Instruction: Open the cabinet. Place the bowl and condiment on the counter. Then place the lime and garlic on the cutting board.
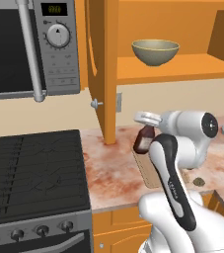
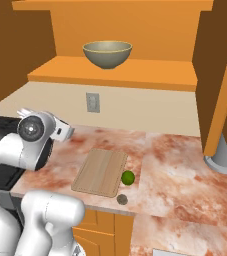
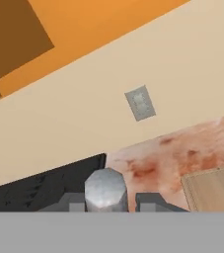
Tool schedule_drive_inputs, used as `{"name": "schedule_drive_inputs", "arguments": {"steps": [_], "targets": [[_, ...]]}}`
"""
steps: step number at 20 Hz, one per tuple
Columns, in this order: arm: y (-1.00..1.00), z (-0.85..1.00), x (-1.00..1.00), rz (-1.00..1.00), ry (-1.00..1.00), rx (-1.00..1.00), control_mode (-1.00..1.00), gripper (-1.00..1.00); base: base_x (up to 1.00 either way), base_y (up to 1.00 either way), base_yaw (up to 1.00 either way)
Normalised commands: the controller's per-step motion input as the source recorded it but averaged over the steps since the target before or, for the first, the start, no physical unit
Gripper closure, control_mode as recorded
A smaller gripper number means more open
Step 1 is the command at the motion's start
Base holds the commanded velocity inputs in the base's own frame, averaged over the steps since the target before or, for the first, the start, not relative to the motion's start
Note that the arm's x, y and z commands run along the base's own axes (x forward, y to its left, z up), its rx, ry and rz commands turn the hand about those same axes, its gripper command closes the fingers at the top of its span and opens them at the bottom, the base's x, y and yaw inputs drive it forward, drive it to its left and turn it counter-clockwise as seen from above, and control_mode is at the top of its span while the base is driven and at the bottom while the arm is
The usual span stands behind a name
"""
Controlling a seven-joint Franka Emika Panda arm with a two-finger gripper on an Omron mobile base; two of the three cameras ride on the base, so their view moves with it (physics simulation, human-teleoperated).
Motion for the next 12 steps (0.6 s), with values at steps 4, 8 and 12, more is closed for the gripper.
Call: {"name": "schedule_drive_inputs", "arguments": {"steps": [4, 8, 12], "targets": [[0.23, -0.07, 0.39, 0.00, -0.02, -0.08, -1.00, 1.00, 0.00, 0.00, 0.00], [0.19, 0.00, 0.31, 0.00, 0.00, -0.08, -1.00, 1.00, 0.00, 0.00, 0.00], [0.18, 0.00, 0.28, 0.00, 0.00, -0.09, -1.00, 1.00, 0.00, 0.00, 0.00]]}}
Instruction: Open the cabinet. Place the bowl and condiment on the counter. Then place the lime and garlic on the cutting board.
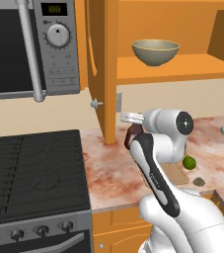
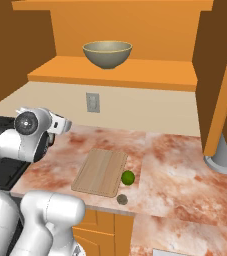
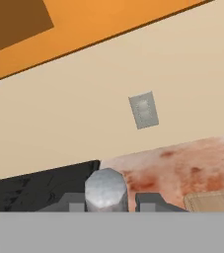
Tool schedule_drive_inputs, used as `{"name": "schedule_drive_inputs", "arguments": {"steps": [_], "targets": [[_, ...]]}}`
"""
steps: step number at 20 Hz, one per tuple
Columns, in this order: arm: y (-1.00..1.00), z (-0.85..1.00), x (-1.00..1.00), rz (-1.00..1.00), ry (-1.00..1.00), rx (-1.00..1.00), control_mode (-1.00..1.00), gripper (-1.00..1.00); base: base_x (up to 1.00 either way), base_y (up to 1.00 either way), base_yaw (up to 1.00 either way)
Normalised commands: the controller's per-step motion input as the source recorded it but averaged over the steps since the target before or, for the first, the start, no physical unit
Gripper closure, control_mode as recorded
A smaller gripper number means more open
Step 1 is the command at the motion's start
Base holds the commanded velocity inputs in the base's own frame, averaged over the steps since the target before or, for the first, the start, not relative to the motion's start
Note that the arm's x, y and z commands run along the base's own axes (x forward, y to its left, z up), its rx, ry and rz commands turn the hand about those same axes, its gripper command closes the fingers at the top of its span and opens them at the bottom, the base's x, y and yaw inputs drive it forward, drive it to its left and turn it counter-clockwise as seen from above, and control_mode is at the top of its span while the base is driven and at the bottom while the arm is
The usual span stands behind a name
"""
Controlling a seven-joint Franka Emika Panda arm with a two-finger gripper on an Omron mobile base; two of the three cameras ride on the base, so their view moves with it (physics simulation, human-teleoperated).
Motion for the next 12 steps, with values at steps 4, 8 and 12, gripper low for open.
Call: {"name": "schedule_drive_inputs", "arguments": {"steps": [4, 8, 12], "targets": [[0.02, 0.00, 0.28, 0.00, 0.00, -0.07, -1.00, 1.00, 0.00, 0.00, 0.00], [0.00, 0.00, 0.40, 0.00, 0.00, -0.07, -1.00, 1.00, 0.00, 0.00, 0.00], [0.00, 0.00, 0.44, 0.00, 0.00, -0.07, -1.00, 1.00, 0.00, 0.00, 0.00]]}}
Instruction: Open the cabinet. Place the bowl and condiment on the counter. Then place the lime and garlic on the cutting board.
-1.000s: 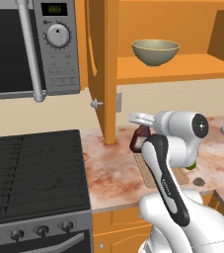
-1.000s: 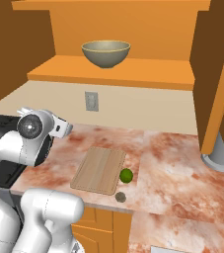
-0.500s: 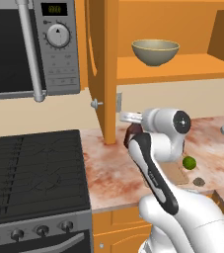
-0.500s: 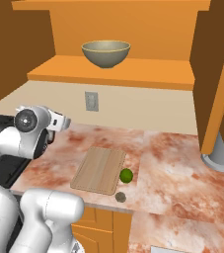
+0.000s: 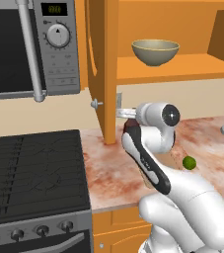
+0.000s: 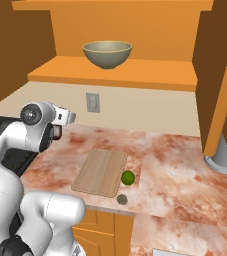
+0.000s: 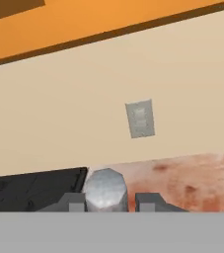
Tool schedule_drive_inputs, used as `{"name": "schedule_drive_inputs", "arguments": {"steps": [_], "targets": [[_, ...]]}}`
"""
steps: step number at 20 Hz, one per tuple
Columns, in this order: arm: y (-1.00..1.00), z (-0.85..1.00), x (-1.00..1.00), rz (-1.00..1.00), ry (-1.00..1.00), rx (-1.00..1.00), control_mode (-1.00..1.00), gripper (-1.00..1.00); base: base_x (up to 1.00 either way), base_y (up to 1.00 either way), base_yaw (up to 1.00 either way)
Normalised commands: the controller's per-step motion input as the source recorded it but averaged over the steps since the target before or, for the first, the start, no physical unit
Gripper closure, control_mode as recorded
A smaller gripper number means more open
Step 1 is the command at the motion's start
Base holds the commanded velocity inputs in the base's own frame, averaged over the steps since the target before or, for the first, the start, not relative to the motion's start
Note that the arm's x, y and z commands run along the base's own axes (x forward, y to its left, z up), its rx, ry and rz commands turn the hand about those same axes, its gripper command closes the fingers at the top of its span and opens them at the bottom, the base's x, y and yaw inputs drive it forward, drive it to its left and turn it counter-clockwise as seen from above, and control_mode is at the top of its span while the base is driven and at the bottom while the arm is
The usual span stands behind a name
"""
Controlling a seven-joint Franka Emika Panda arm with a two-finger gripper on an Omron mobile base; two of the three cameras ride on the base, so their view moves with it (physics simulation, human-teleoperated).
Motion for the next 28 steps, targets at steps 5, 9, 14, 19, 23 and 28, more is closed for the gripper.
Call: {"name": "schedule_drive_inputs", "arguments": {"steps": [5, 9, 14, 19, 23, 28], "targets": [[0.00, 0.00, 0.33, 0.00, 0.00, -0.06, -1.00, 1.00, 0.00, 0.00, 0.00], [0.00, -0.11, 0.29, 0.00, 0.00, -0.04, -1.00, 1.00, 0.00, 0.00, 0.00], [0.00, -0.19, 0.31, 0.00, 0.00, 0.00, -1.00, 1.00, 0.00, 0.00, 0.00], [0.00, -0.23, 0.27, 0.00, 0.00, 0.00, -1.00, 1.00, 0.00, 0.00, 0.00], [0.00, -0.22, 0.27, 0.00, 0.00, 0.00, -1.00, 1.00, 0.00, 0.00, 0.00], [0.01, -0.12, 0.21, 0.00, 0.00, 0.00, -1.00, 1.00, 0.00, 0.00, 0.00]]}}
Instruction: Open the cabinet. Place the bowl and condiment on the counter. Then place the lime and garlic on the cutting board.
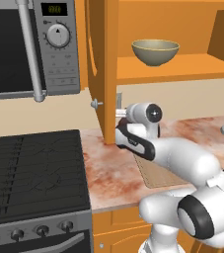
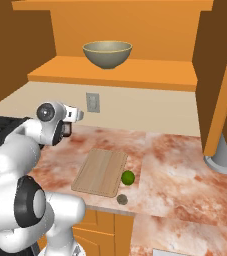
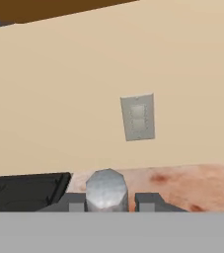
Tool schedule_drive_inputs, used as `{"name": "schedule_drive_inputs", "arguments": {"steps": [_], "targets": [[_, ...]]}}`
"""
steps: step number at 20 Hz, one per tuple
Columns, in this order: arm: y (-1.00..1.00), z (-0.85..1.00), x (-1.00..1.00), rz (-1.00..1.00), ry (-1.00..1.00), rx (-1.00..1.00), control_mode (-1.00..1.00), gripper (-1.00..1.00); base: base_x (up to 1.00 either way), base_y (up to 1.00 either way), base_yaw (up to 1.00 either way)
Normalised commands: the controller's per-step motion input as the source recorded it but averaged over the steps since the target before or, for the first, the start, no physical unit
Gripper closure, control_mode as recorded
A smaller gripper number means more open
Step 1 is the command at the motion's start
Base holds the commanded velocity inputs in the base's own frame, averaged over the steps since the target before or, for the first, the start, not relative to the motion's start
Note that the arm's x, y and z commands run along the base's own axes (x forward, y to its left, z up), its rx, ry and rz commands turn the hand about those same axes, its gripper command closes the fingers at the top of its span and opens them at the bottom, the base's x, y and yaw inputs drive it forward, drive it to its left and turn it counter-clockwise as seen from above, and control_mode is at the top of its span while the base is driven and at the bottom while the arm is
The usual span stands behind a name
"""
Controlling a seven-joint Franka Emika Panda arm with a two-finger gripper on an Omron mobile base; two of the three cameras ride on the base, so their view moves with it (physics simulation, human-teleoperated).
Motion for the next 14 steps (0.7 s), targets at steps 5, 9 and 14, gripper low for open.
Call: {"name": "schedule_drive_inputs", "arguments": {"steps": [5, 9, 14], "targets": [[0.11, -0.10, 0.12, 0.00, 0.00, 0.00, -1.00, 1.00, 0.00, 0.00, 0.00], [0.14, -0.13, 0.07, 0.00, 0.00, 0.00, -1.00, 1.00, 0.00, 0.00, 0.00], [0.15, -0.15, 0.07, 0.00, 0.00, 0.00, -1.00, 1.00, 0.00, 0.00, 0.00]]}}
